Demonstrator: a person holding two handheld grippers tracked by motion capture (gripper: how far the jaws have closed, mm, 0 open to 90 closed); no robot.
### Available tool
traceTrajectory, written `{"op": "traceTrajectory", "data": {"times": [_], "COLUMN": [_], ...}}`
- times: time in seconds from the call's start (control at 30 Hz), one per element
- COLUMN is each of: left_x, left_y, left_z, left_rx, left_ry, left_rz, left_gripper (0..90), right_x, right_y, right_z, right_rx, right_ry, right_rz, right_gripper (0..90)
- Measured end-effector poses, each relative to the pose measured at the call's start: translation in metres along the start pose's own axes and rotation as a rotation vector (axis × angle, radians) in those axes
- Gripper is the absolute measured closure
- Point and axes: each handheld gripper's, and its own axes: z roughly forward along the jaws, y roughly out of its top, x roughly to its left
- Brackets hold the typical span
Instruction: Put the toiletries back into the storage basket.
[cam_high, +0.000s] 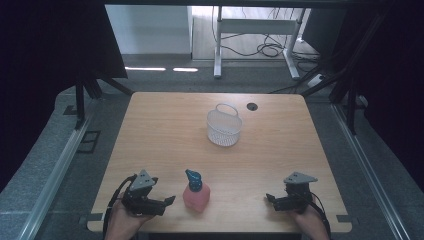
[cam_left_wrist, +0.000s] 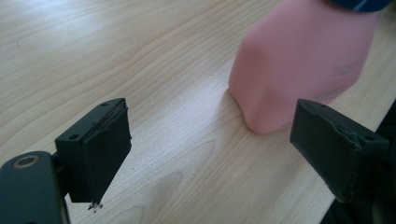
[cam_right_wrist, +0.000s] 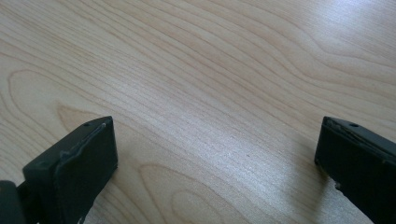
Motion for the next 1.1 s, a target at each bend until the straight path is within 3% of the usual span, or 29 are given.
{"op": "traceTrajectory", "data": {"times": [0.5, 0.87, 1.1], "left_x": [-0.015, -0.025, -0.032], "left_y": [0.019, 0.035, 0.047], "left_z": [-0.009, -0.003, 0.009], "left_rx": [-0.055, -0.064, -0.065], "left_ry": [-0.067, -0.112, -0.140], "left_rz": [0.055, 0.087, 0.114], "left_gripper": [13.3, 17.5, 25.8], "right_x": [0.000, 0.000, 0.000], "right_y": [0.000, 0.000, 0.000], "right_z": [0.000, 0.000, 0.000], "right_rx": [0.000, 0.000, 0.000], "right_ry": [0.000, 0.000, 0.000], "right_rz": [0.001, 0.001, 0.001], "right_gripper": [0.0, 0.0, 0.0]}}
